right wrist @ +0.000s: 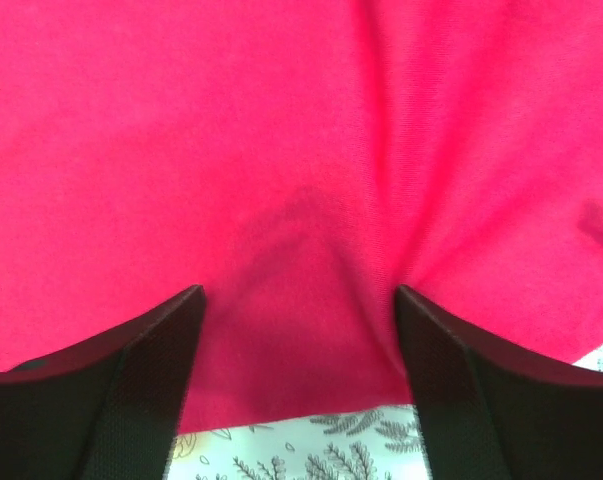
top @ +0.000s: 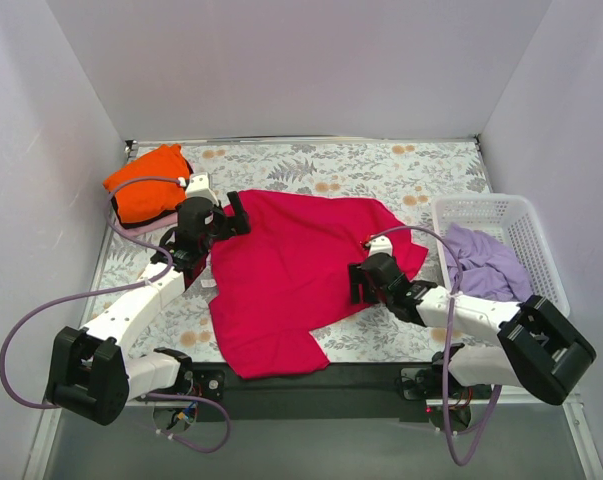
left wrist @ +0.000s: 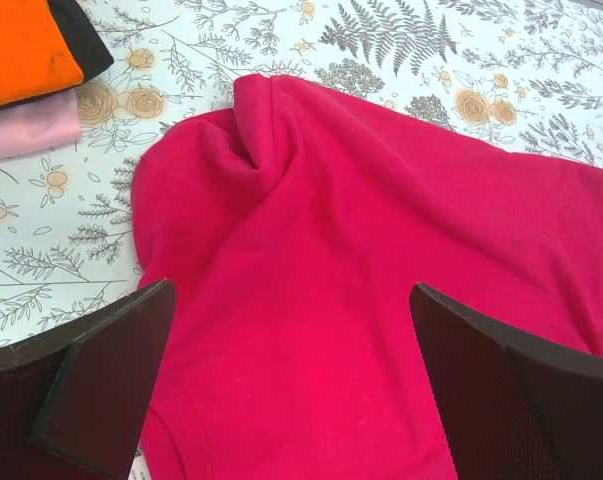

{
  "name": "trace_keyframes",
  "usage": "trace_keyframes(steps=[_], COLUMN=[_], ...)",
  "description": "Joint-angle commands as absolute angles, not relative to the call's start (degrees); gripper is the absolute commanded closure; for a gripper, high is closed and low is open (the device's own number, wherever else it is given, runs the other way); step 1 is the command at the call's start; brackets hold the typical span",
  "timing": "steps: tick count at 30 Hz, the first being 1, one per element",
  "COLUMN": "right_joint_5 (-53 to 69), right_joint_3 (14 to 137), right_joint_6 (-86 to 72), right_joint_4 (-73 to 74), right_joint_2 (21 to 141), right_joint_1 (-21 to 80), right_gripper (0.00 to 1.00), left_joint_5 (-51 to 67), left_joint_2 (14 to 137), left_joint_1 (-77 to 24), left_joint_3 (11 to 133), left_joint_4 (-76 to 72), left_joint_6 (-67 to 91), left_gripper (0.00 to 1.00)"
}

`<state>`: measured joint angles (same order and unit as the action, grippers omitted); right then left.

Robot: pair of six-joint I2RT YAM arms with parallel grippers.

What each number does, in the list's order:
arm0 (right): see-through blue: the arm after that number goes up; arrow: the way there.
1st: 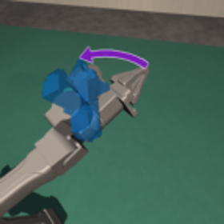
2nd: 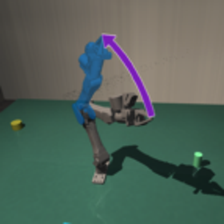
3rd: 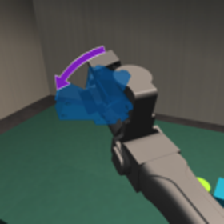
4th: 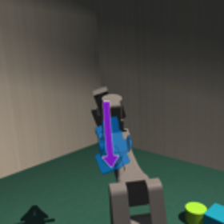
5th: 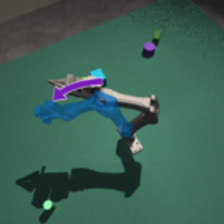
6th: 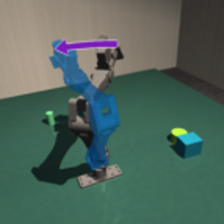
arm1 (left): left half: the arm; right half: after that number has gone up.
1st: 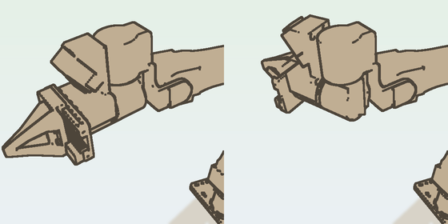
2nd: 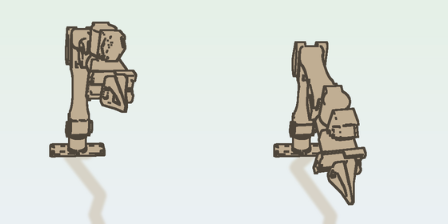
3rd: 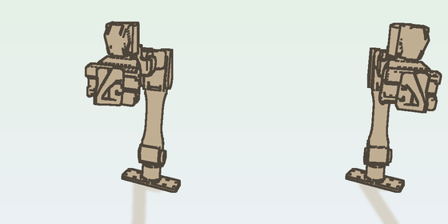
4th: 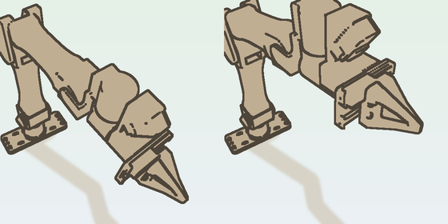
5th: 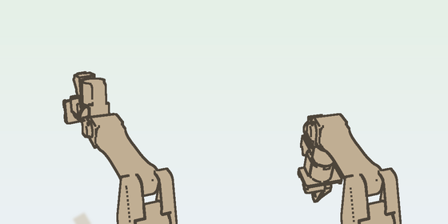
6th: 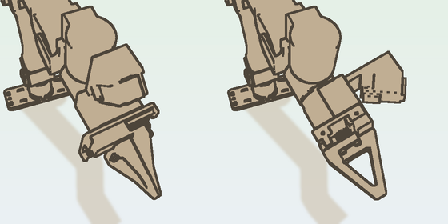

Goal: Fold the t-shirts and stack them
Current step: Flatten the tshirt out

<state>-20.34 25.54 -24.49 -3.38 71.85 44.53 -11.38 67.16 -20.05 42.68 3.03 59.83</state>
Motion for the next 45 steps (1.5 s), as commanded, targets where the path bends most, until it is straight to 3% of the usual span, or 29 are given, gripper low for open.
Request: trace_keyframes(steps=[1,6,7,10,12,29,36,38,39,42,45], right_joint_5=[-20.9,-20.7,-20.7,-20.9,-20.9,-22.1,-29.2,-31.0,-32.9,-36.4,-39.1], right_joint_3=[24.7,23.5,23.4,23.0,23.3,25.7,30.0,33.5,34.6,39.4,43.1], right_joint_6=[-27.0,-27.2,-27.2,-27.7,-28.3,-35.3,-33.5,-31.9,-31.5,-28.8,-26.0], right_joint_4=[2.3,2.7,2.9,3.8,5.2,19.4,21.5,21.6,21.6,21.5,20.7], right_joint_2=[70.4,69.3,69.4,69.6,69.4,63.4,62.1,62.6,62.8,63.7,64.5], right_joint_1=[45.5,46.5,46.8,47.5,47.6,56.7,56.9,56.9,56.8,56.8,56.8], right_gripper=[0.37,0.65,0.76,0.9,0.94,0.99,0.99,0.83,0.63,0.36,0.24], left_joint_5=[-12.0,-11.9,-12.0,-12.3,-12.4,-14.4,-13.5,-12.3,-12.0,-10.9,-11.3], left_joint_2=[65.0,65.7,65.7,65.4,65.7,65.3,68.2,71.3,72.3,76.9,80.2], left_joint_1=[-19.9,-19.9,-19.9,-19.9,-19.9,-19.8,-19.4,-19.4,-19.4,-19.3,-19.4], left_joint_3=[42.1,42.5,42.5,41.7,41.9,42.0,42.4,43.8,44.1,45.4,46.2], left_joint_4=[3.4,3.8,4.0,3.4,3.3,4.6,3.1,2.6,1.9,0.4,-1.2], left_joint_6=[59.4,59.1,59.1,59.2,59.1,58.5,58.7,59.1,59.1,58.9,58.6], left_gripper=[0.04,0.03,0.04,0.03,0.03,0.03,0.03,0.03,0.03,0.03,0.04])
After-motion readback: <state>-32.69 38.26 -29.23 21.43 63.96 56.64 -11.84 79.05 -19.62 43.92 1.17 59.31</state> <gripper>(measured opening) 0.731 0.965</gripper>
